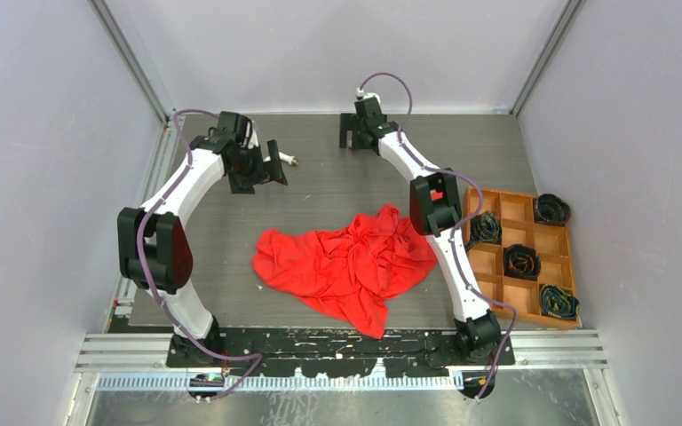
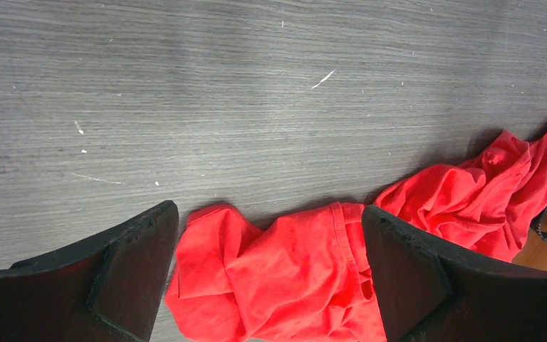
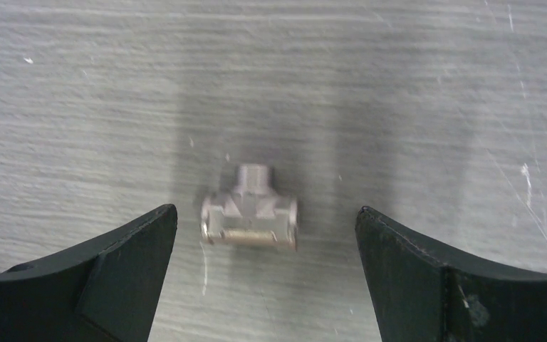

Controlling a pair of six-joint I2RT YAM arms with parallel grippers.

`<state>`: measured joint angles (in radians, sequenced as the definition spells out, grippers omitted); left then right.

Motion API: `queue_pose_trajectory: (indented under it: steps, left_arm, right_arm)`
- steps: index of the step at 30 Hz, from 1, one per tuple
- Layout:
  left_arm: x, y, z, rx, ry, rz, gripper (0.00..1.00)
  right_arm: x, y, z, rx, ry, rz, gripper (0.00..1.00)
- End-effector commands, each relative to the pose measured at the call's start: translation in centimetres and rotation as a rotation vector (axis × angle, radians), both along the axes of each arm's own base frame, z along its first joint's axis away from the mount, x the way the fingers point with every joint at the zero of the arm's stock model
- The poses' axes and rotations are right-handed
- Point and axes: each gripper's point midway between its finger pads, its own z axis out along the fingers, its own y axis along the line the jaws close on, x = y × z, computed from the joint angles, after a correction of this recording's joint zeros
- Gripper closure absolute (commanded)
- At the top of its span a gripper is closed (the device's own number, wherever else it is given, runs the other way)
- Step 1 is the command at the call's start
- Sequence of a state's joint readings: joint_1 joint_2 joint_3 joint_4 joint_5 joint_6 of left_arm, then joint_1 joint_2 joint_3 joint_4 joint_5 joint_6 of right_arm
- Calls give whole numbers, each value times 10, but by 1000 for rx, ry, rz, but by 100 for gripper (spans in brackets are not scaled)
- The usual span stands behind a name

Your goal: Install the water faucets

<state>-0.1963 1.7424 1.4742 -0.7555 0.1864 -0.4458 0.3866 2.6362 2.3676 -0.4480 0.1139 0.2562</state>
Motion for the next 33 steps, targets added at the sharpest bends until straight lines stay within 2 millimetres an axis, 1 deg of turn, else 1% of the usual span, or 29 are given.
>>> queue_pose_trajectory:
  steps: [1, 3, 6, 8, 11, 12, 13, 14, 16, 17, 19, 20, 21, 22, 23, 25, 30, 31, 32, 33]
  left_arm:
    - [4, -3, 16, -25, -55, -10, 1]
    - [3, -1, 15, -17, -51, -12, 1]
    - [1, 0, 13, -10, -45, -10, 0]
    - [0, 0, 10, -8, -37, -12, 1]
    - [-2, -1, 7, -16, -26, -14, 1]
    - [-2, -2, 7, -22, -26, -17, 1]
    - [-2, -3, 7, -27, -26, -20, 1]
    - [-3, -3, 6, -27, -25, -22, 1]
    - [-4, -3, 7, -27, -26, -25, 1]
    - [-4, -3, 7, -27, -27, -27, 1]
    - [-6, -3, 8, -32, -26, -29, 0]
    - [-8, -5, 8, -38, -23, -33, 1]
    - [-10, -5, 7, -43, -20, -34, 0]
    - [-12, -5, 9, -45, -21, -35, 1]
    - [-15, -4, 8, -42, -19, -31, 1]
    - [-19, 0, 10, -31, -24, -19, 1]
    - [-33, 4, 12, -25, -16, -7, 1]
    - [-36, 4, 12, -33, -15, 0, 1]
    - [-38, 2, 13, -46, -19, 0, 1]
    - [-42, 0, 12, -65, -16, 0, 1]
  right_arm:
    - [21, 21, 20, 42, -99, 42, 0]
    - [21, 21, 13, 26, -96, 44, 0]
    - [21, 17, 8, -1, -93, 33, 7]
    - [21, 16, 7, -16, -94, 30, 18]
    - [19, 19, 5, -25, -93, 44, 33]
    - [21, 20, 12, -22, -106, 46, 37]
    - [22, 22, 21, -16, -120, 49, 44]
    - [21, 24, 26, -13, -126, 52, 47]
    - [19, 27, 38, -6, -135, 60, 50]
    - [13, 27, 34, -11, -116, 64, 50]
    - [4, 28, 41, 8, -102, 68, 50]
    - [-2, 32, 46, 30, -92, 80, 50]
    - [-9, 35, 55, 53, -85, 92, 51]
    - [-18, 38, 51, 65, -59, 108, 51]
    - [-28, 41, 61, 81, -52, 121, 53]
    - [-52, 47, 71, 102, -31, 139, 56]
    - [-126, 74, 74, 197, 17, 224, 57]
    - [-143, 78, 65, 217, 48, 239, 57]
    - [-153, 84, 70, 252, 60, 254, 57]
    - [-164, 88, 70, 294, 77, 265, 57]
